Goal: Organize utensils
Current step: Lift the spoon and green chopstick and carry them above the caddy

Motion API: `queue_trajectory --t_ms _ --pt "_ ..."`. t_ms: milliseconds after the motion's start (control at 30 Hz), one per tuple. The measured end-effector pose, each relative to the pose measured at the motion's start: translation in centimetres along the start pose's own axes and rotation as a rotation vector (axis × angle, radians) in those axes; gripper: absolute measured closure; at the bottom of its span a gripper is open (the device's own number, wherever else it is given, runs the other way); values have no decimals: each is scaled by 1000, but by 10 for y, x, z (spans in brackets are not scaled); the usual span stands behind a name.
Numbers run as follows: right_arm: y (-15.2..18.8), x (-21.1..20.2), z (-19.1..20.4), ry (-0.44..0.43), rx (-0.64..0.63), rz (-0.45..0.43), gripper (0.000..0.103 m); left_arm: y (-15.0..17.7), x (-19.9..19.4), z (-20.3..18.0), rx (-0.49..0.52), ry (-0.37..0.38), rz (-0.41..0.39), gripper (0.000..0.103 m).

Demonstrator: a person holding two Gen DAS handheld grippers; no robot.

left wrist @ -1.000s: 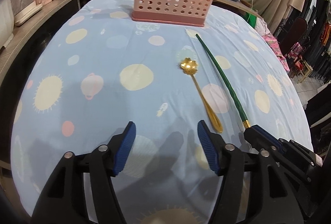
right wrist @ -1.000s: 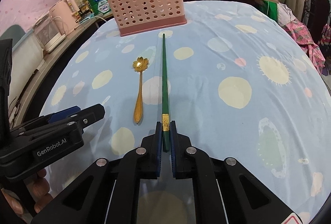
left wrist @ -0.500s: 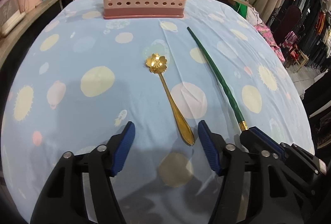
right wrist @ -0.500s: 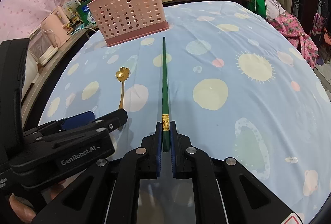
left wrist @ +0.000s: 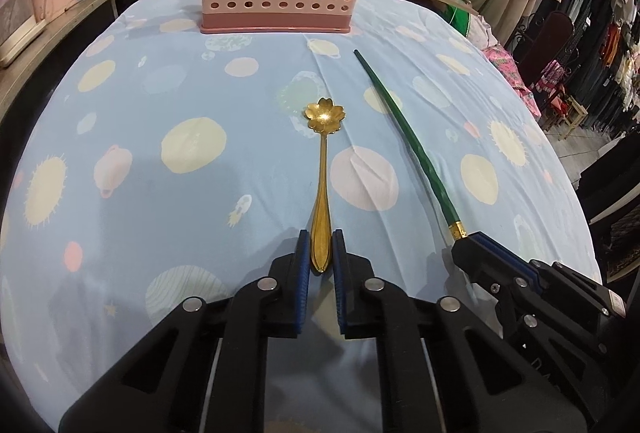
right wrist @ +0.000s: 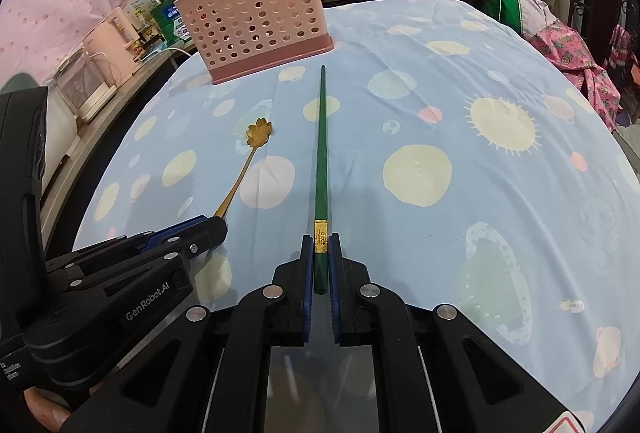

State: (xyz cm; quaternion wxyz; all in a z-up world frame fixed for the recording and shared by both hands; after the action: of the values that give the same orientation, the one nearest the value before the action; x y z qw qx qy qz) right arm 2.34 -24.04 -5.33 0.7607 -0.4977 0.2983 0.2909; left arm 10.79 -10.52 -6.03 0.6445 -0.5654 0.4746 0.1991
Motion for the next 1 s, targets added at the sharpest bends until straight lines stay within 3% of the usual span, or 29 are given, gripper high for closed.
queue_trajectory --t_ms 433,667,767,1000 --pt "-6 -18 13 -38 -19 -38 96 -15 -47 29 -88 -2 -91 93" --pt "-23 -43 22 -84 -12 -103 96 -32 -73 39 -117 0 -155 94" --pt "-33 -54 22 -106 2 -134 96 -38 -80 43 -118 -2 -172 102" --pt "-60 -79 24 -147 25 -214 96 -47 -86 51 -134 -2 -183 102"
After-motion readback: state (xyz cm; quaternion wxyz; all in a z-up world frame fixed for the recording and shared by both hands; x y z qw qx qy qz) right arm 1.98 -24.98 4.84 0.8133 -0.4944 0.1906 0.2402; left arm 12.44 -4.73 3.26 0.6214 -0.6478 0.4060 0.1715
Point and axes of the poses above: each gripper's, at about its wrist camera, not at the fingertips, and x roughly the way its jaws point, z to its left, y to its underside, the point moved 2 cm from there along x, roughly the way its jaws point, and after that the axes turned 5 degrees about -y, right-handed, at the moved point
